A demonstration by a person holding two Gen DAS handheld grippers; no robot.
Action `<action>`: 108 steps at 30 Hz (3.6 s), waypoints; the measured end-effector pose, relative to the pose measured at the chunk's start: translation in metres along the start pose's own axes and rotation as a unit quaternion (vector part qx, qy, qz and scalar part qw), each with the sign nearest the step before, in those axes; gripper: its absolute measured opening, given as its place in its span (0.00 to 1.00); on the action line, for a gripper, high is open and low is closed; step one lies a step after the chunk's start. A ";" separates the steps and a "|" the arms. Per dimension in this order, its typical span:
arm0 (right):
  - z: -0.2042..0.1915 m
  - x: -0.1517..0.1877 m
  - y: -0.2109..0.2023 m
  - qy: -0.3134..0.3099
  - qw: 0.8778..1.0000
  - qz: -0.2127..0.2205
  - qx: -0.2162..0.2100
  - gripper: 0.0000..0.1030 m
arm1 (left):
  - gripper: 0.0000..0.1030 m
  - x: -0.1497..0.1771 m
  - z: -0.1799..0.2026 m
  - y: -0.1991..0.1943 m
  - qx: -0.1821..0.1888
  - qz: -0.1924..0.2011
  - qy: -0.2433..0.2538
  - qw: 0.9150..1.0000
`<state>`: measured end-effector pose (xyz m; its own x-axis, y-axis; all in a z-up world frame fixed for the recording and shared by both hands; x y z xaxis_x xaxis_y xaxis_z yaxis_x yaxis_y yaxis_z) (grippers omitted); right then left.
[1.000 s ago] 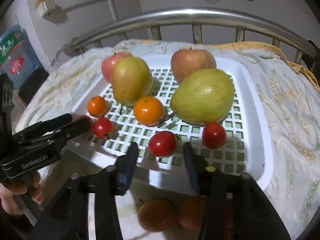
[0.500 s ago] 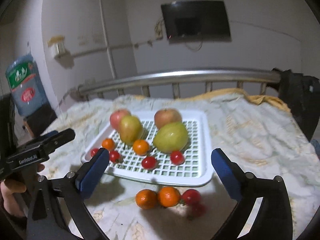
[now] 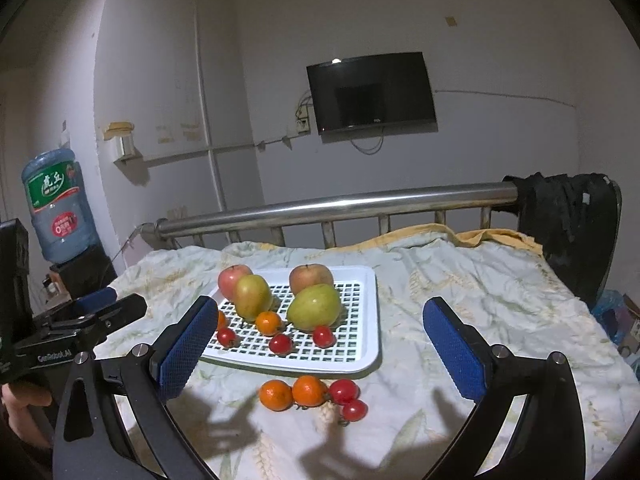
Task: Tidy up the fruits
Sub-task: 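Move both grippers toward the mandarins and cherry tomatoes on the sheet, then grasp a mandarin with the left gripper while the right gripper grasps a cherry tomato, then lift and carry the held mandarin and cherry tomato over the white tray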
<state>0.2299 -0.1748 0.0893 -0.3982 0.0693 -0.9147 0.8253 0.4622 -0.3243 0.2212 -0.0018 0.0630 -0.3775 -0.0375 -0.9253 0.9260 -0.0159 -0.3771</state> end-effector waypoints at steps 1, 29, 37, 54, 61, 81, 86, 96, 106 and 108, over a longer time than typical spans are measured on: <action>0.001 0.000 -0.003 -0.003 1.000 0.003 0.003 1.00 | 1.00 0.001 0.003 -0.001 0.001 -0.001 0.003 1.000; 0.038 0.050 0.015 -0.012 0.998 -0.066 0.022 1.00 | 1.00 0.063 0.029 0.036 0.016 -0.098 0.005 0.995; 0.038 0.068 0.027 -0.021 0.995 -0.094 0.021 1.00 | 1.00 0.078 0.029 0.047 0.023 -0.124 0.002 0.992; 0.043 0.120 0.071 -0.079 0.974 -0.208 0.036 0.81 | 0.87 0.112 0.051 0.100 0.061 -0.216 0.021 0.974; 0.048 0.139 0.097 -0.091 0.962 -0.255 0.042 0.50 | 0.68 0.123 0.069 0.128 0.083 -0.251 0.030 0.964; 0.039 0.144 0.087 -0.072 0.966 -0.249 0.016 0.23 | 0.34 0.122 0.064 0.096 0.110 -0.224 0.003 0.968; 0.031 0.139 0.076 -0.073 0.969 -0.236 0.011 0.23 | 0.34 0.110 0.064 0.075 0.117 -0.201 0.005 0.973; 0.015 0.132 0.058 -0.071 0.973 -0.219 -0.001 0.23 | 0.34 0.095 0.062 0.052 0.116 -0.172 0.018 0.978; 0.014 0.128 0.050 -0.060 0.976 -0.210 -0.001 0.23 | 0.34 0.096 0.062 0.047 0.116 -0.171 0.021 0.978; 0.014 0.127 0.049 -0.060 0.976 -0.209 -0.003 0.23 | 0.34 0.096 0.062 0.047 0.117 -0.171 0.022 0.978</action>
<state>0.2252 -0.1553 -0.0465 -0.6491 -0.2303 -0.7250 0.5988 0.4330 -0.6737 0.2284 -0.0682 -0.0410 -0.6594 0.0536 -0.7499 0.7188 -0.2473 -0.6497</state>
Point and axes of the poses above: each gripper's, at about its wrist camera, not at the fingertips, and y roughly the way its jaws point, z to its right, x to its underside, the point moved 9 cm from there along y, roughly the way its jaws point, and after that the axes turned 7 degrees about y, right-handed, at the moved point
